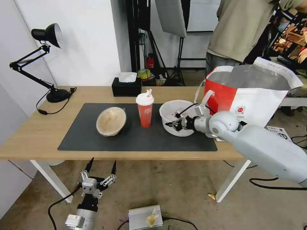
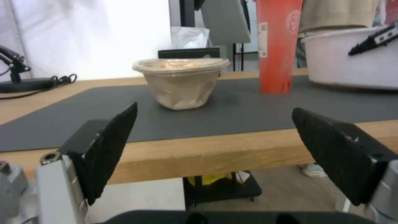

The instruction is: Pick up the trash from the table and place it into the takeout bag.

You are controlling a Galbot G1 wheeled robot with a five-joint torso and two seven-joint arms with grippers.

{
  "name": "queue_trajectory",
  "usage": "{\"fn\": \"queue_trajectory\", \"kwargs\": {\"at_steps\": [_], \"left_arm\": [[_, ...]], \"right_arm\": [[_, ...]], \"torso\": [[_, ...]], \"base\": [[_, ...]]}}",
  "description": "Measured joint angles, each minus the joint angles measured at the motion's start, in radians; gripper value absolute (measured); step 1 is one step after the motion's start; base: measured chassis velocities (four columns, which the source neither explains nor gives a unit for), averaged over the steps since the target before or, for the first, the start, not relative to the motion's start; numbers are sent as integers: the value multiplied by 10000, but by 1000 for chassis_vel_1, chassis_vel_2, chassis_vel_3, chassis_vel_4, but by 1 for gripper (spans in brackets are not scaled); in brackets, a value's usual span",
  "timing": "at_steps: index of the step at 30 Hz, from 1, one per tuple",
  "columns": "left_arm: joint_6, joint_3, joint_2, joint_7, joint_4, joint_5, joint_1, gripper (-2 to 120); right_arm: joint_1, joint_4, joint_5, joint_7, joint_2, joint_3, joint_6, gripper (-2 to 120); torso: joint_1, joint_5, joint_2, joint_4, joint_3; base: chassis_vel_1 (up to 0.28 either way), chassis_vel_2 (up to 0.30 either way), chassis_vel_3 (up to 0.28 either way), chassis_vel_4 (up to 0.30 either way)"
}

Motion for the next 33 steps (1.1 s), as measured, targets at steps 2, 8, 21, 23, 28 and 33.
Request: {"fn": "queue_trajectory", "kwargs": {"at_steps": [2,8,21,23,28,33], "left_arm": [[-1,-2,-2,0,6,2,4,100],[-3,-28,34,0,38,20,2,100],[-180,-82,11,-15,107,140,131,100],[-203,-86,7,-17,120,145,147,100],[-241,-100,-22,-22,183,151,160,100],[-257,-129,-27,-32,245,146,103,100]], "right_arm": [[15,126,-2,52,-29,9,29,0],[26,626,-14,226,-114,158,95,0],[182,1918,-7,358,-773,270,101,0],[203,2019,-10,363,-831,271,101,0],[245,2464,-114,364,-1130,282,101,0],[260,3027,-403,314,-1585,303,107,0]], "torso": [[0,0,0,-1,0],[0,0,0,0,0],[0,-1,0,-3,-2],[0,-1,0,-3,-2],[0,0,1,-2,-2],[0,0,2,-3,-3]], "base": [[0,0,0,0],[0,0,0,0],[0,0,0,0],[0,0,0,0],[0,0,0,0],[0,0,0,0]]}}
